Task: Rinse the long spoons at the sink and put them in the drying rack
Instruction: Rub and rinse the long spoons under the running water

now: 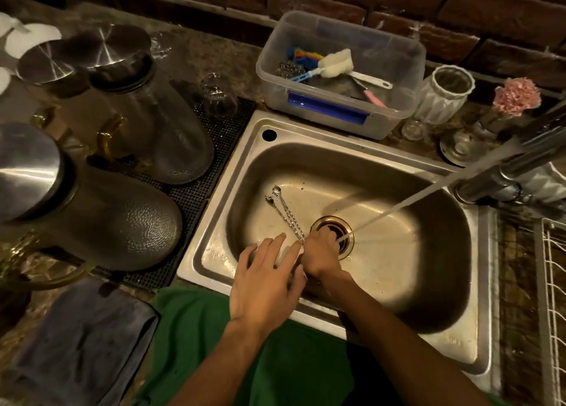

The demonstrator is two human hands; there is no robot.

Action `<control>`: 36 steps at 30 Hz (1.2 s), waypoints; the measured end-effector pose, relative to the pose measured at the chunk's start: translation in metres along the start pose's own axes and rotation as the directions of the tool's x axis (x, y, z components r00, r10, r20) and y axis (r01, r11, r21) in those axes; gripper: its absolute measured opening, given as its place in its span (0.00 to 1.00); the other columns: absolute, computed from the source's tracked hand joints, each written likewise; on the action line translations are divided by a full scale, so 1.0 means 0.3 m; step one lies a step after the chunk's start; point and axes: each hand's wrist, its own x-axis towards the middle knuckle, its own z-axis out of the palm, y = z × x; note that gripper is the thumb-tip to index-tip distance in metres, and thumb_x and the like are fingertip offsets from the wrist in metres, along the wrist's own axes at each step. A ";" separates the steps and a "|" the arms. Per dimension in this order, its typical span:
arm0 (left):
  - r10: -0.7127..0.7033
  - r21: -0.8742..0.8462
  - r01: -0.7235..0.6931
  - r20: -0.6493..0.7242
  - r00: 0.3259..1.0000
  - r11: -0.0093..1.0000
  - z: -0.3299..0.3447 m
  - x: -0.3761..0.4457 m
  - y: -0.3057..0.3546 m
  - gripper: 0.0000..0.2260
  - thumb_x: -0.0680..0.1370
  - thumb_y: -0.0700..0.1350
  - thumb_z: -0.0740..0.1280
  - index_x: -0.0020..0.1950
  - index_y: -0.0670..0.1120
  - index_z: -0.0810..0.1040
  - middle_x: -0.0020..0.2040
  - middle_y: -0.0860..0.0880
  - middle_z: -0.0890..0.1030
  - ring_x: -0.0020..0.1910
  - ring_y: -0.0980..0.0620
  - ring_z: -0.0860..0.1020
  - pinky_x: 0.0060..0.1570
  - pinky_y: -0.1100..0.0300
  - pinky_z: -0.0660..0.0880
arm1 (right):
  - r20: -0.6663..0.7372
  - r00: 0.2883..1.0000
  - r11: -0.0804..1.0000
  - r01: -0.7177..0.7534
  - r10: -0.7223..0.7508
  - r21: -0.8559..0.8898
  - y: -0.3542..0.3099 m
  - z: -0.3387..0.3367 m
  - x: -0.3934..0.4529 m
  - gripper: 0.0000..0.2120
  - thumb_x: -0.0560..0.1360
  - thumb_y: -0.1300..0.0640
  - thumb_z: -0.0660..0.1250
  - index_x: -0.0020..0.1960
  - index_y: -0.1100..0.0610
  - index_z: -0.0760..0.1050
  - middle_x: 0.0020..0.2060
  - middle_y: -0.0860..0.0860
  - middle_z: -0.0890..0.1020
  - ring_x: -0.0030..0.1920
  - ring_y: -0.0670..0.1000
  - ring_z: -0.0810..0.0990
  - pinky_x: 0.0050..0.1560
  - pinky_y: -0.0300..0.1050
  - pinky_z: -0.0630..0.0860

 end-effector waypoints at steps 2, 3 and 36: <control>-0.019 0.000 0.019 -0.002 1.000 1.000 0.000 -0.001 0.001 0.20 0.81 0.57 0.55 0.72 0.58 0.70 0.71 0.52 0.75 0.69 0.52 0.72 0.67 0.49 0.67 | -0.006 1.000 0.999 0.011 -0.010 0.035 0.025 -0.012 -0.008 0.16 0.74 0.61 0.66 0.60 0.63 0.71 0.58 0.60 0.72 0.57 0.60 0.69 0.58 0.54 0.71; -0.028 -0.004 0.028 -0.002 1.000 1.000 0.000 -0.001 0.002 0.20 0.81 0.57 0.54 0.72 0.58 0.70 0.70 0.53 0.75 0.69 0.53 0.72 0.67 0.50 0.67 | 0.007 1.000 0.997 0.021 -0.021 0.072 0.039 -0.019 -0.012 0.14 0.75 0.63 0.64 0.60 0.64 0.72 0.57 0.61 0.75 0.57 0.61 0.72 0.59 0.54 0.72; -0.007 -0.736 0.525 0.583 0.812 -0.427 0.021 0.390 0.366 0.13 0.78 0.30 0.67 0.62 0.34 0.76 0.56 0.37 0.85 0.55 0.42 0.85 0.52 0.55 0.82 | 0.061 0.998 0.271 -0.064 0.020 0.960 0.372 -0.279 -0.239 0.12 0.80 0.64 0.59 0.48 0.61 0.81 0.35 0.54 0.85 0.25 0.49 0.77 0.22 0.36 0.69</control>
